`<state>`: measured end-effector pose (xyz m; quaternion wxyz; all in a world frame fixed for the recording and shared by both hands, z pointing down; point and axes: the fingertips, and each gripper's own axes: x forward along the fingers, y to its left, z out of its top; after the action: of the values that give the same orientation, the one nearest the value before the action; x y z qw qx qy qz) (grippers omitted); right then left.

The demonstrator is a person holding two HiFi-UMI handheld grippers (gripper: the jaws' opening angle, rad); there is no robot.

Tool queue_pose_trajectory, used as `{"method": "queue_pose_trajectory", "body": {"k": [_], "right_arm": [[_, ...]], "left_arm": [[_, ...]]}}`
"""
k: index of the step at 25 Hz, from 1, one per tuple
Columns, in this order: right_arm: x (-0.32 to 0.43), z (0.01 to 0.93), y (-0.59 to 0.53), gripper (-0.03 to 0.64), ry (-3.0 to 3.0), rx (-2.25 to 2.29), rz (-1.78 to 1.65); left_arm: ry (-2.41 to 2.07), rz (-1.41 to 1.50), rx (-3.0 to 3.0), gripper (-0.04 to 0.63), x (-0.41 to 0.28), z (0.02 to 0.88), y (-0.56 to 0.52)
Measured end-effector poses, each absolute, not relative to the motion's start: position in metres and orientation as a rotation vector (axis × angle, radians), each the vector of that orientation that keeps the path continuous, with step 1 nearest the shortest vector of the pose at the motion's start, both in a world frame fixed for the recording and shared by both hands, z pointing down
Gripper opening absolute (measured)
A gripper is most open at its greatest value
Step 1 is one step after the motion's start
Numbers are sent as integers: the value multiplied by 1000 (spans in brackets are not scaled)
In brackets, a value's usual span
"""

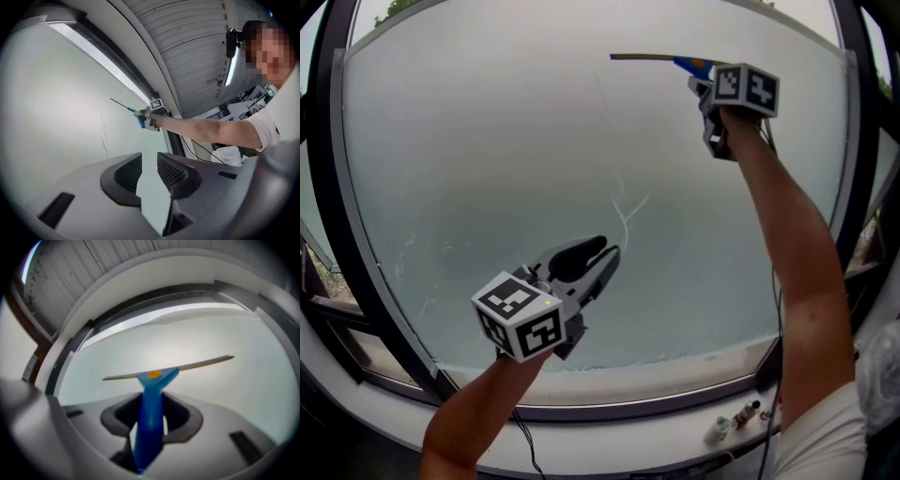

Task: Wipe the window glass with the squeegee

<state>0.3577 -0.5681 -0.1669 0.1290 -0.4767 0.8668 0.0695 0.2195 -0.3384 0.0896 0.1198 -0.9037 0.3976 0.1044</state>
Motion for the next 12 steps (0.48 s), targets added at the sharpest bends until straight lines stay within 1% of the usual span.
{"method": "queue_pose_trajectory", "body": {"k": [12], "right_arm": [[362, -141, -567, 147, 2540, -1399, 169]], "left_arm": [[1137, 293, -2678, 124, 230, 98, -337]]}}
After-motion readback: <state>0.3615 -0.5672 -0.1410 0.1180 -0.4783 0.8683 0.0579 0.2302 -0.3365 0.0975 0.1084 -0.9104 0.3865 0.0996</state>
